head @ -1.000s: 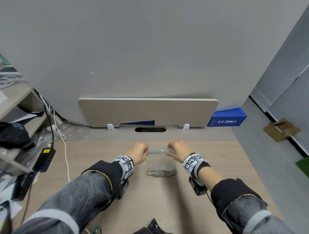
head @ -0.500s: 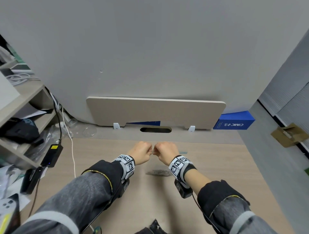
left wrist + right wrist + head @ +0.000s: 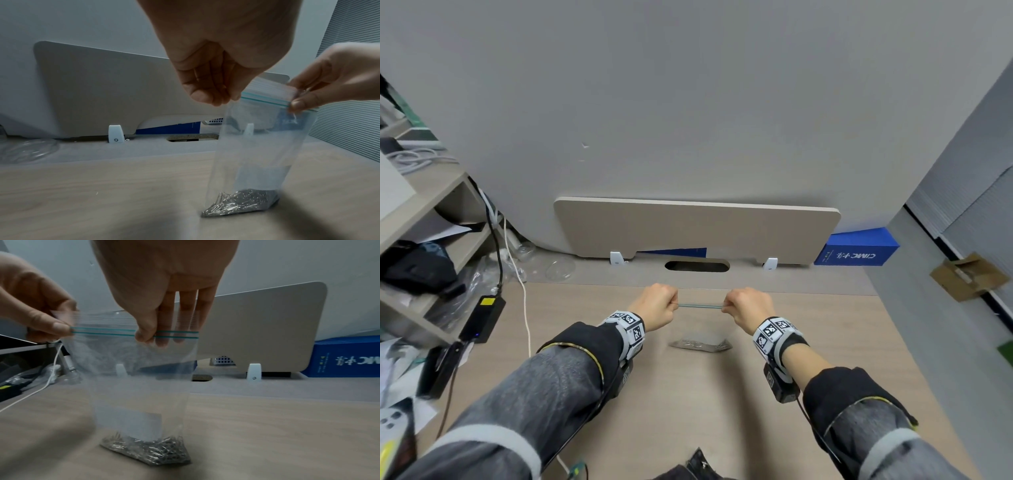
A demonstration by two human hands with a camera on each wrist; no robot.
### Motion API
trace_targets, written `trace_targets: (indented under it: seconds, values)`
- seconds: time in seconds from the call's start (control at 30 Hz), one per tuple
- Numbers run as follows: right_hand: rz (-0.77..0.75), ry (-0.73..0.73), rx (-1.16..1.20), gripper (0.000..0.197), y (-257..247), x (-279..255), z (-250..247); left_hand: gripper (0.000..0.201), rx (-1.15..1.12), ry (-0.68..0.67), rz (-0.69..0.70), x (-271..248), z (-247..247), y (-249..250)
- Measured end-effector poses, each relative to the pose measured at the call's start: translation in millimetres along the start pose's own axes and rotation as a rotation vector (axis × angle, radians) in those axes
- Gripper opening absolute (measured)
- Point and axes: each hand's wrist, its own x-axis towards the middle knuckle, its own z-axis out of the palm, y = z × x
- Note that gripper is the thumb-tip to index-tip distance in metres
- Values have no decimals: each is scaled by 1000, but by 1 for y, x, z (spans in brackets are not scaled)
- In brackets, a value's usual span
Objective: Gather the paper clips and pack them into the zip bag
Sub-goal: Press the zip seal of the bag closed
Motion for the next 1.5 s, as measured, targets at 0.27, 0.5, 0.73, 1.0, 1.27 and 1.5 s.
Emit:
trace_targets:
  seconds: [0.27, 0.5, 0.73, 1.0, 1.27, 1.5]
  values:
    - [68, -26, 10, 18, 16, -4, 0, 30, -20, 1, -26, 2, 1, -5]
    - [118, -76, 27, 18, 23, -9, -1, 16, -11, -15, -36, 0, -2, -7]
    - [154, -94, 74, 17, 30, -13, 0, 15, -5, -7, -27, 0, 1, -3]
    - [76, -96, 93, 14, 15, -14, -7, 63, 241, -33, 36, 4, -1, 9]
    - [-69, -91, 63, 15, -25, -6, -3, 22, 228, -27, 163, 16, 28, 46]
    - [-36, 29, 87, 16, -7, -9, -10, 22, 189, 67, 238, 12, 15, 11]
